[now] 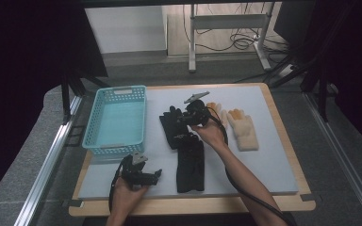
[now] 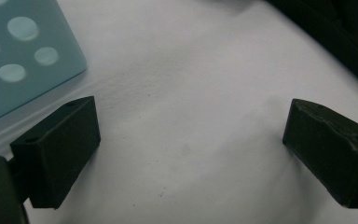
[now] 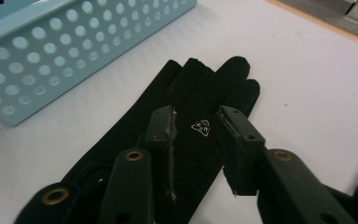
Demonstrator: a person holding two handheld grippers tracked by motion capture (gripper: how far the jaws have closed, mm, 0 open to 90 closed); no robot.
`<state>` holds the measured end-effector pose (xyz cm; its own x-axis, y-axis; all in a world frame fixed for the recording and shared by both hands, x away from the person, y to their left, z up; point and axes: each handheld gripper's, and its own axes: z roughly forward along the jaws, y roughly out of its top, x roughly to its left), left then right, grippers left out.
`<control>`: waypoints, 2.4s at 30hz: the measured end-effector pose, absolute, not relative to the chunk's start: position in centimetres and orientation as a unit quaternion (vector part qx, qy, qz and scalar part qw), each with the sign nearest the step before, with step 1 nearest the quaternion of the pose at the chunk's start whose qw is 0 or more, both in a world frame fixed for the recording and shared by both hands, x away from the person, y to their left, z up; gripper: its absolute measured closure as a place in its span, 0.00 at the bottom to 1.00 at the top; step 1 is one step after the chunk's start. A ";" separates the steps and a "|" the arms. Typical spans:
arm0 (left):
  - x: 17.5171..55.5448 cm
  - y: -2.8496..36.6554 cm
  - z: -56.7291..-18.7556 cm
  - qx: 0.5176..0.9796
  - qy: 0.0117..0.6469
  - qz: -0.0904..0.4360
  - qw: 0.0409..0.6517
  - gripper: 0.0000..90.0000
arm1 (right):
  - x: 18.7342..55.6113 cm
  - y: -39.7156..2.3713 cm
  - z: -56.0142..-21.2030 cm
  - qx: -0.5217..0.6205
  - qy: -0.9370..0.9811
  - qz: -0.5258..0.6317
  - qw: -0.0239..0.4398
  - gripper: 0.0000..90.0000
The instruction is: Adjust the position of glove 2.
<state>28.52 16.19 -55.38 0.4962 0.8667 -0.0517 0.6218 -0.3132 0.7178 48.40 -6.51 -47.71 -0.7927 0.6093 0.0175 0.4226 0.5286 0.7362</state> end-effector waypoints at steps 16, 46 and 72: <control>28.5 16.2 -55.4 0.791 0.470 0.175 0.349 0.05 | 49.8 -3.9 -52.4 0.276 0.895 0.335 0.107 0.52; 28.5 16.2 -55.4 0.792 0.469 0.176 0.349 0.05 | 48.1 -6.0 -47.1 0.327 0.854 0.388 0.114 0.98; 28.5 16.2 -55.4 0.791 0.470 0.177 0.351 0.05 | 38.2 -10.1 -40.1 0.371 0.816 0.428 0.112 0.98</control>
